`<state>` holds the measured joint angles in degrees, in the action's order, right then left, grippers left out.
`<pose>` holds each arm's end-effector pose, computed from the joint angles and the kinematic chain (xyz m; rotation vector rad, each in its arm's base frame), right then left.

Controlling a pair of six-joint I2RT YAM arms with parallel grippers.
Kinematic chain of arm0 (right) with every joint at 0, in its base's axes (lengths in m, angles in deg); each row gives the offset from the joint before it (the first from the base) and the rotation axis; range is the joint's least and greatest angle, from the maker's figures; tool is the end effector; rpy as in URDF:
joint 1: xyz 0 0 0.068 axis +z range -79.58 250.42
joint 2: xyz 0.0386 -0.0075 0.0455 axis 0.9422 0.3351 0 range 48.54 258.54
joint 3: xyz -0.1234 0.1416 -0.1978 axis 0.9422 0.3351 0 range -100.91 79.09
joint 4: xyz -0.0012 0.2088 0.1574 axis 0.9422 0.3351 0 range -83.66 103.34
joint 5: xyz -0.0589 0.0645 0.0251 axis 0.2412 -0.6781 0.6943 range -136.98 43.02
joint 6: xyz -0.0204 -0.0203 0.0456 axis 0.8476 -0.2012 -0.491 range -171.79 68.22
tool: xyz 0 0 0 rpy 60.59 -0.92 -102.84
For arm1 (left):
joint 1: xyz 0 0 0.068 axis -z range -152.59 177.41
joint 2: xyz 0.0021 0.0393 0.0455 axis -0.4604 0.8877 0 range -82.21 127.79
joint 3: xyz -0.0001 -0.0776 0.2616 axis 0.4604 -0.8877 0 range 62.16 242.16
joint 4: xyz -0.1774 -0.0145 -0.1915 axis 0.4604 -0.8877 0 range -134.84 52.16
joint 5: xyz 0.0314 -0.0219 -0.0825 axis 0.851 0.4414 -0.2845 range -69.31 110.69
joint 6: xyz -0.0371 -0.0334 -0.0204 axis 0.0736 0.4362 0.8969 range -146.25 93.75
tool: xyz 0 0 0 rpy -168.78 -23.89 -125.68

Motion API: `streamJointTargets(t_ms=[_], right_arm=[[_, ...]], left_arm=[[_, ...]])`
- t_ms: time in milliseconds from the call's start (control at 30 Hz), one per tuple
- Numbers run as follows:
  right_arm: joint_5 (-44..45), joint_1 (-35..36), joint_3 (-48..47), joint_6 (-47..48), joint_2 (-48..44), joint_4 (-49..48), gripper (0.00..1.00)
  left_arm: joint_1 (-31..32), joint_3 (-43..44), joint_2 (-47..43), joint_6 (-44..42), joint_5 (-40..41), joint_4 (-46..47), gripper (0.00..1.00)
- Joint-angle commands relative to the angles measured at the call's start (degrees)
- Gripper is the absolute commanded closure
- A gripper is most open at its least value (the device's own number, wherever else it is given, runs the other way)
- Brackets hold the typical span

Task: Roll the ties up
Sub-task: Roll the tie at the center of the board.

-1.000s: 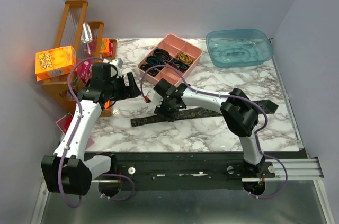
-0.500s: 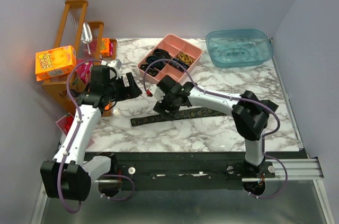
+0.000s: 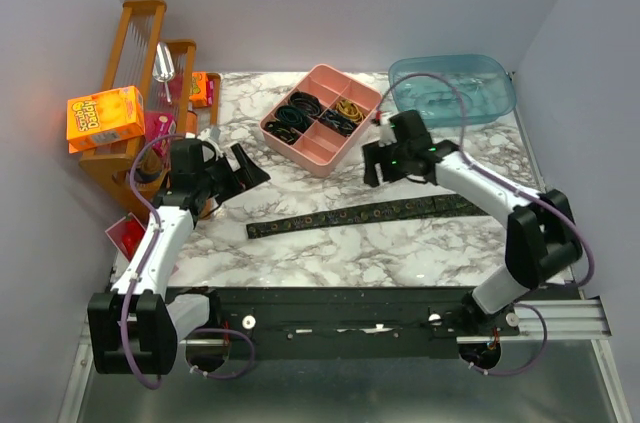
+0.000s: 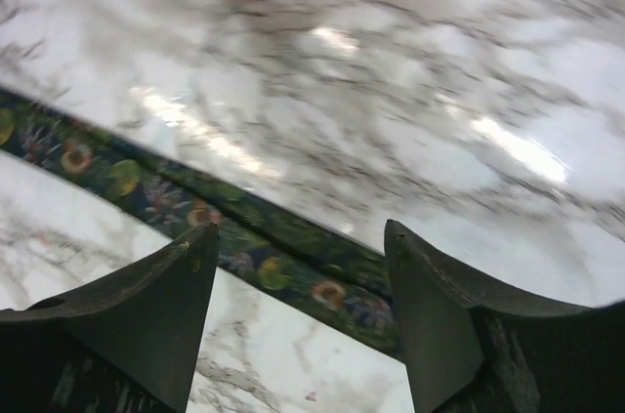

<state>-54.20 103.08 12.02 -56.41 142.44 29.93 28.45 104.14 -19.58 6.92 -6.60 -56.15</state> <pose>0.2951 0.1944 0.2356 -0.6582 2.4033 0.4353 0.2308 -0.0205 0.2513 -0.3780 2.2694 -0.8511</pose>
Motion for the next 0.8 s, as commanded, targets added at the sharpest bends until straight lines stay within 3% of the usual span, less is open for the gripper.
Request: streamJointTargets(t_ms=[0, 133, 233, 400, 533, 767], right_arm=[[1.1, -12.6, 6.8, -8.9, -10.0, -3.9, 0.24], [3.1, -23.9, 14.4, -17.4, -18.7, -5.4, 0.26], [2.0, -29.9, 19.4, -17.3, -24.3, -7.4, 0.29], [-7.4, -29.0, 17.2, -14.6, -21.2, -5.7, 0.34], [0.4, -16.5, 11.2, -9.6, -14.5, 0.6, 0.39], [4.4, 2.7, 0.4, -8.6, -0.2, 3.7, 0.85]], left_arm=[[-0.5, 0.0, -1.5, -0.3, 1.3, 2.5, 0.01], [-0.5, -1.3, -1.8, -0.5, 4.1, 2.3, 0.01], [-0.4, -2.8, -0.9, 0.9, 4.7, 3.3, 0.01], [-0.5, -6.7, 0.1, 4.9, 7.7, 6.2, 0.01], [-0.5, -8.6, 0.5, 6.5, 9.7, 6.5, 0.01], [-2.8, -11.2, -1.6, 7.1, 13.2, 5.4, 0.01]])
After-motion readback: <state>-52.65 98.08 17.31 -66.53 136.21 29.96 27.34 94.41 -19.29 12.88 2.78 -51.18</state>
